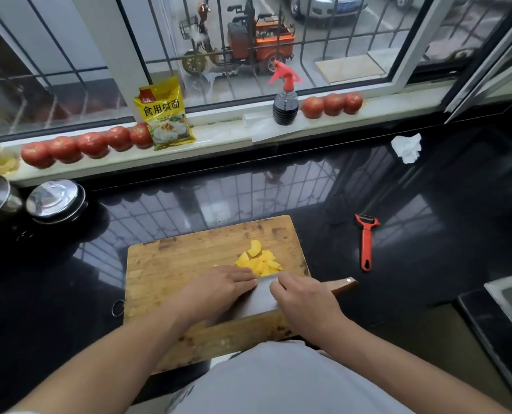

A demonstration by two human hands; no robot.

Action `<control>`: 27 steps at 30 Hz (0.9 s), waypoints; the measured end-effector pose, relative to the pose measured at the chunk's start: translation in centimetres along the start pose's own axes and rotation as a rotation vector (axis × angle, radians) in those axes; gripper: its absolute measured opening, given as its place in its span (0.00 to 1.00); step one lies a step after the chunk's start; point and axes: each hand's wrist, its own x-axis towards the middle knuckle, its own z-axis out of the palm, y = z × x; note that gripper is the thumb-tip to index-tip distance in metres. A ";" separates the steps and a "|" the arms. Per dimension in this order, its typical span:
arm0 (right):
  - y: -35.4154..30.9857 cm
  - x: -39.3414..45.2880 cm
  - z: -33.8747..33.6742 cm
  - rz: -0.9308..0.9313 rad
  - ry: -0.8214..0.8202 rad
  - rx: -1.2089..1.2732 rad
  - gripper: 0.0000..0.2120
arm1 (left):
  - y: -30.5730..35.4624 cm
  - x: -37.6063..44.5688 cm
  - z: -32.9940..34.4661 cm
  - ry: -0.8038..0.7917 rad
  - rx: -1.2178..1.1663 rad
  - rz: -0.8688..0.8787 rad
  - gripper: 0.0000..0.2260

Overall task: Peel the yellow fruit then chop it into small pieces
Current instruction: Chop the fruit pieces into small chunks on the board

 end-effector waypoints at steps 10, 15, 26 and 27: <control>2.4 -2.0 0.3 0.106 -0.085 -0.035 0.20 | -0.1 1.0 -0.3 -0.019 -0.079 -0.312 0.21; 2.0 -2.4 0.9 0.067 -0.029 -0.004 0.17 | -0.8 -0.1 -0.1 -0.175 -0.101 -0.420 0.29; 2.6 -3.9 0.1 0.136 -0.029 0.065 0.15 | -1.4 1.4 -0.9 -0.189 -0.043 -0.622 0.30; 2.4 -4.0 -0.2 0.154 -0.040 0.097 0.15 | -1.5 1.1 -1.1 -0.171 -0.081 -0.716 0.28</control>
